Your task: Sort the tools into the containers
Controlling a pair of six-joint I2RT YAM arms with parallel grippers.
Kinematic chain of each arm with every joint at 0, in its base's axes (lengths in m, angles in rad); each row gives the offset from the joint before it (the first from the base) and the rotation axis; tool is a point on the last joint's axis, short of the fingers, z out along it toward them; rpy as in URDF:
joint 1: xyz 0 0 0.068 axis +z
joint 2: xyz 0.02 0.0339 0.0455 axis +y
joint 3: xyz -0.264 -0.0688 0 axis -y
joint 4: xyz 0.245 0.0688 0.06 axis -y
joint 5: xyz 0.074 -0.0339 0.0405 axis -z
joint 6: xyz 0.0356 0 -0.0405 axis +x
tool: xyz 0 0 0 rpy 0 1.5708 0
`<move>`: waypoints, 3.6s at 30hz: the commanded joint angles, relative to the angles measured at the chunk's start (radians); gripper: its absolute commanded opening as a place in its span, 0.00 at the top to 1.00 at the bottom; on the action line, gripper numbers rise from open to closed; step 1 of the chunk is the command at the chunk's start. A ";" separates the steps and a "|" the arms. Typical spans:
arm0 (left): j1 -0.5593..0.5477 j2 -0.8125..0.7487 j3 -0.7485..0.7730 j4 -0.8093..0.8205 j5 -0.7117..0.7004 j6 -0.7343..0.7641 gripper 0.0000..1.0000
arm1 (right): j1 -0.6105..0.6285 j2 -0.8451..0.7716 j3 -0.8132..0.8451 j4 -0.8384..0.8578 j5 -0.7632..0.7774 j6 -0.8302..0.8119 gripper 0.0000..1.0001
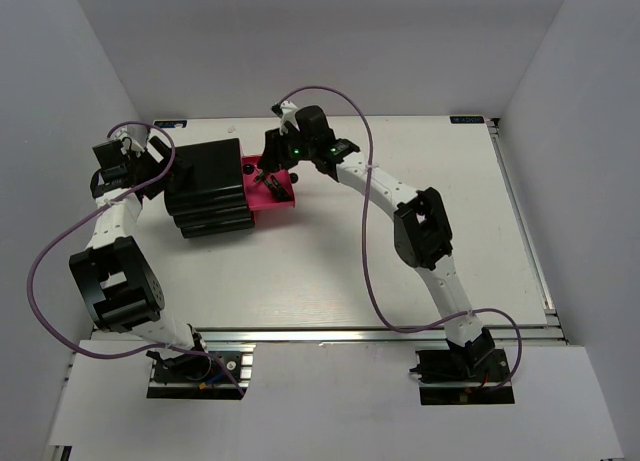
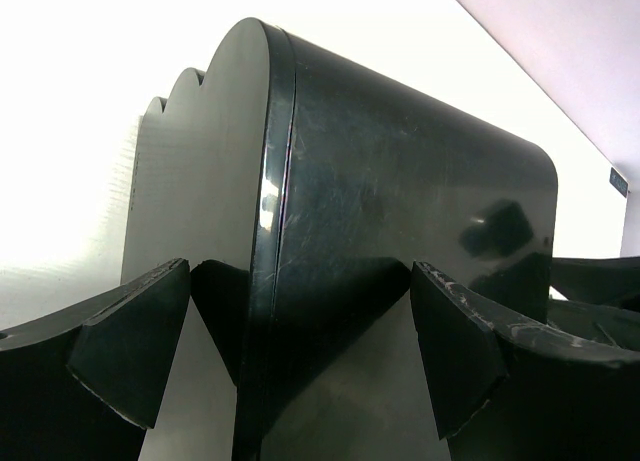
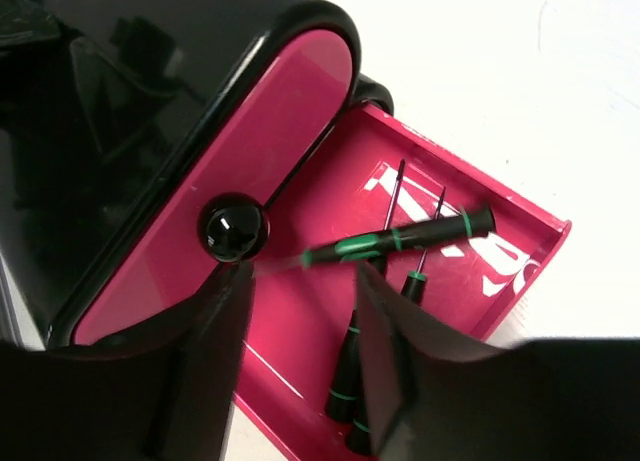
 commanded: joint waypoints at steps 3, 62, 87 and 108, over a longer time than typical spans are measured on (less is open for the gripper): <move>-0.022 0.051 -0.047 -0.196 -0.023 0.034 0.03 | -0.039 -0.098 0.012 0.075 -0.010 -0.116 0.62; -0.022 0.077 -0.021 -0.239 0.012 0.062 0.03 | -0.027 0.074 -0.053 0.512 -0.315 0.077 1.00; -0.022 0.097 -0.004 -0.236 0.009 0.057 0.03 | 0.051 0.094 -0.035 0.266 -0.186 -0.074 1.00; -0.022 0.097 -0.008 -0.226 0.014 0.051 0.03 | -0.080 0.043 -0.214 0.326 -0.388 -0.285 0.44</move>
